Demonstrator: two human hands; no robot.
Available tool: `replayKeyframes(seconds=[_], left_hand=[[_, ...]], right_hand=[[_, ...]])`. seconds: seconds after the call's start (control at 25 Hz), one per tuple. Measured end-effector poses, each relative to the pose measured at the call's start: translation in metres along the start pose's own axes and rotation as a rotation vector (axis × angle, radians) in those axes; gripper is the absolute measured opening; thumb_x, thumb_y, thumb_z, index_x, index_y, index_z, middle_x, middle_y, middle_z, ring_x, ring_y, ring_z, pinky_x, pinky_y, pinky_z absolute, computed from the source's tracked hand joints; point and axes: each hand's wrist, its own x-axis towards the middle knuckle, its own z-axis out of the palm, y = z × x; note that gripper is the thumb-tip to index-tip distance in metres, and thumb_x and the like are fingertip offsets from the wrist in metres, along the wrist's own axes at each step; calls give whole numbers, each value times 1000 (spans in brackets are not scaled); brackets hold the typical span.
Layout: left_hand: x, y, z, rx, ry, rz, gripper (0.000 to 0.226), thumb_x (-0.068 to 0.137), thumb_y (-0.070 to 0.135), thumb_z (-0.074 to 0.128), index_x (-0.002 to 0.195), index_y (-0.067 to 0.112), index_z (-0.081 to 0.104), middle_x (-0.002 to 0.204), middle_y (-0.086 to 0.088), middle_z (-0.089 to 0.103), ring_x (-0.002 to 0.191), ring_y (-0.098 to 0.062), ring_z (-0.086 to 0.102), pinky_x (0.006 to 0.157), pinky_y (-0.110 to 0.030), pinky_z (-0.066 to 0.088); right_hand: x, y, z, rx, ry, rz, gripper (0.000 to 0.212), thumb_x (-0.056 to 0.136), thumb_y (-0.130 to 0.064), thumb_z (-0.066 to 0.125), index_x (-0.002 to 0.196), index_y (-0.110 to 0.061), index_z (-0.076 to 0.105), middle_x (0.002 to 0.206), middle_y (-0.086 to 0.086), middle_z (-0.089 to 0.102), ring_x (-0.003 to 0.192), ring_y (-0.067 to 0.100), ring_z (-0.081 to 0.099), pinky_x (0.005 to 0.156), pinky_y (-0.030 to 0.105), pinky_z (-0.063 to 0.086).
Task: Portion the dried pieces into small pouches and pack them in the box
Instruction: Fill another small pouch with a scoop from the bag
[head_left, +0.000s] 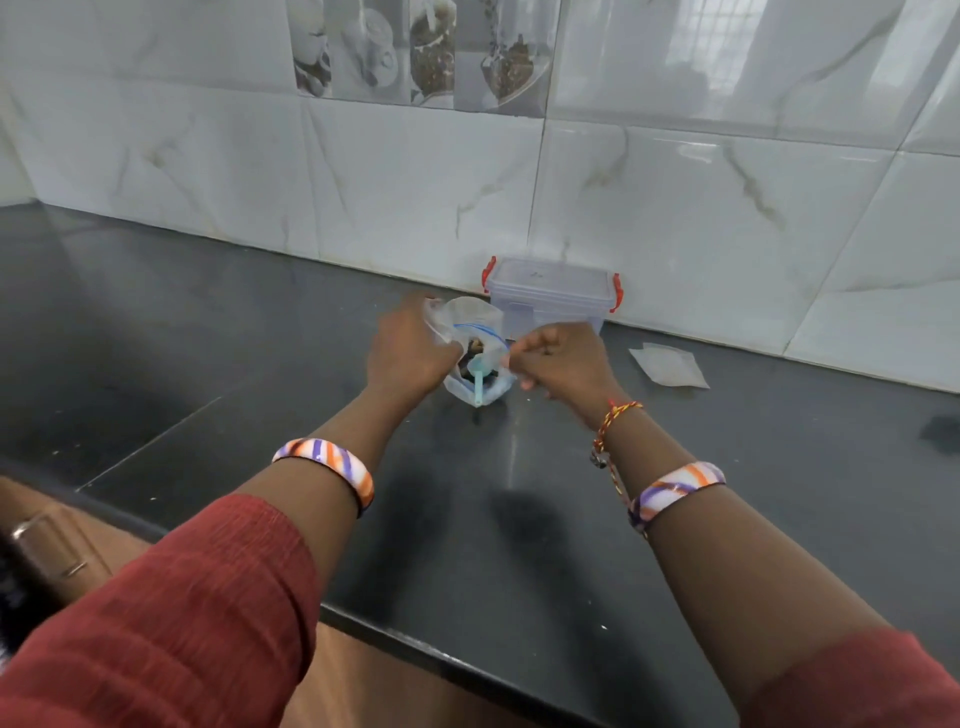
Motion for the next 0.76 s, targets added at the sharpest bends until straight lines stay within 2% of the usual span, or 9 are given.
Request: replayKeyframes(seconds=[0.04,0.12,0.2,0.28,0.4,0.48,0.56,0.64,0.76], left_hand=[[6,-8,0,-36,66,-64,58,73,20,71,126,13,48,122,-11,58,111,-27,56,86,-31,46],[16,-19,5,-64,74,-117,67,69,25,78,126,10,45,123,-10,56,112,-26,55,81,-28,41],[23,-27,15,-89,-10,-148,78,63,31,83,126,7,43,125,-10,55,113,-25,54,82,-27,40],[29,-34,29,-125,-94,-193,82,60,32,86,125,6,43,125,-10,54,113,-24,55,84,-29,43],[42,-38,47,-146,-162,-249,71,65,23,82,122,6,42,122,-10,55,111,-25,55,81,-29,44],[55,-38,52,-205,-209,-310,65,67,14,77,122,4,43,120,-12,57,108,-25,57,81,-31,47],[67,-35,55,-252,-254,-362,64,70,11,74,124,3,43,113,-7,56,98,-22,55,77,-29,47],[72,-29,55,-267,-285,-385,57,74,6,70,125,2,43,101,-5,48,91,-20,48,76,-28,44],[75,-20,54,-323,-327,-443,47,77,-4,64,121,0,47,97,-10,47,93,-23,51,81,-31,46]], right_hand=[[5,6,13,-118,17,21,14,78,-22,71,71,-12,66,59,0,61,49,9,57,49,20,45],[11,16,40,-402,21,88,29,79,-37,68,79,-9,65,67,3,59,62,18,56,60,27,44],[11,18,61,-603,18,154,42,84,-45,61,101,-7,62,93,10,62,87,28,61,70,31,44],[13,18,74,-695,5,175,41,89,-38,55,115,-6,55,115,14,59,106,33,58,81,35,46],[23,18,77,-712,58,170,31,90,-25,53,114,-6,56,116,16,59,106,34,58,83,37,47],[31,16,73,-681,134,124,24,89,-20,52,108,-6,59,109,15,62,97,31,60,75,34,46],[39,14,70,-753,180,35,22,91,-16,48,107,-5,60,104,14,64,91,29,61,69,31,43],[48,15,69,-874,158,-55,23,94,-14,46,110,-5,60,105,14,65,92,28,62,73,33,47],[60,21,69,-1015,51,-126,24,94,-12,47,114,-5,59,110,15,65,98,29,62,83,35,50]])
